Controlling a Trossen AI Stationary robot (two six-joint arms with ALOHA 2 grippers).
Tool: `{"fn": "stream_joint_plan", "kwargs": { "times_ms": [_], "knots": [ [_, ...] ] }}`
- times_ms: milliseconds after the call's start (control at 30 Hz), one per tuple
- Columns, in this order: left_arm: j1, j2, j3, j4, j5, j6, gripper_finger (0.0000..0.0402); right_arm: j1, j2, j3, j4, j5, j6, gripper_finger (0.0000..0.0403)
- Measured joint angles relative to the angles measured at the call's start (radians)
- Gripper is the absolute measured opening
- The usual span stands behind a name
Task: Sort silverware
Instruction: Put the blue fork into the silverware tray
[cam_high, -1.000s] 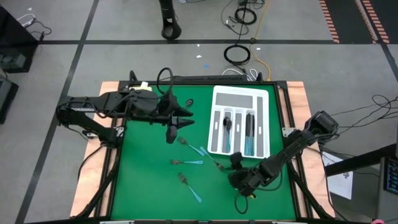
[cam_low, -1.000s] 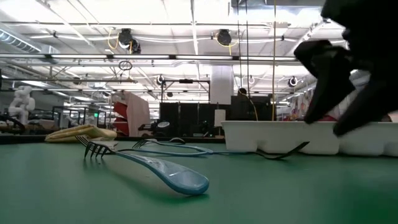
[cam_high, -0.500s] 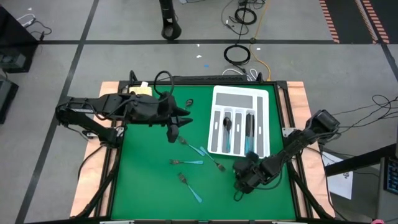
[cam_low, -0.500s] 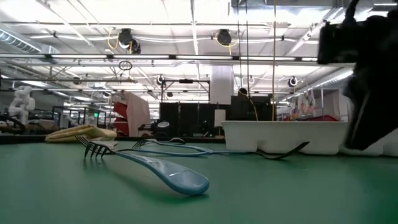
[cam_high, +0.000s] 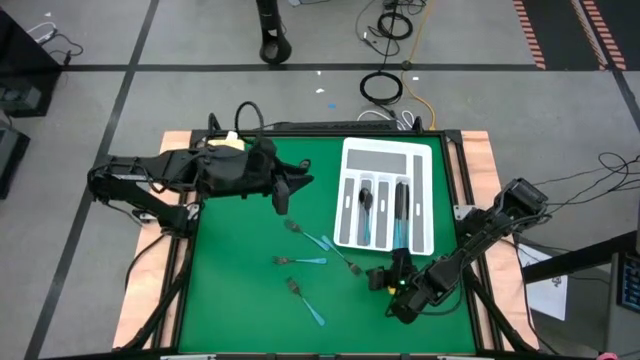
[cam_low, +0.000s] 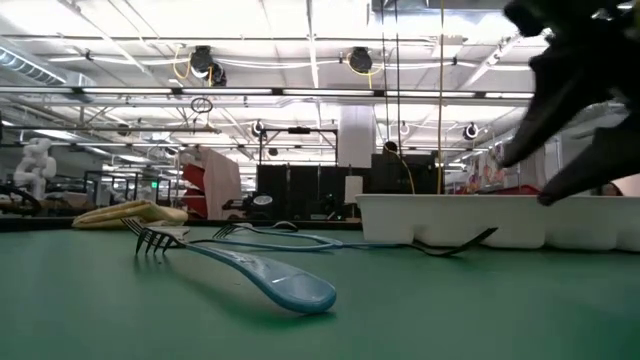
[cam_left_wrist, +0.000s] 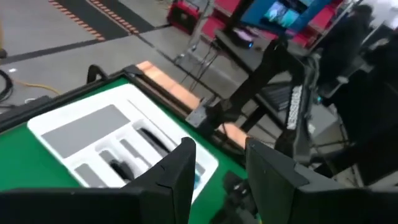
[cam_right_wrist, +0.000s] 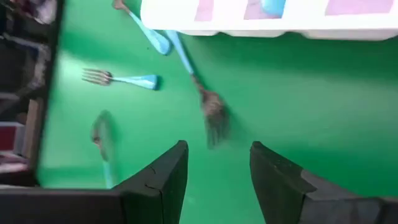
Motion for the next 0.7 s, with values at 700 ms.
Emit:
{"fn": "stream_joint_plan", "kwargs": {
  "times_ms": [700],
  "knots": [
    [0.111, -0.335, 0.000, -0.040, 0.079, 0.241, 0.0141, -0.045, 0.199, 0.229, -0.055, 0.083, 0.100, 0.0160]
  ]
}}
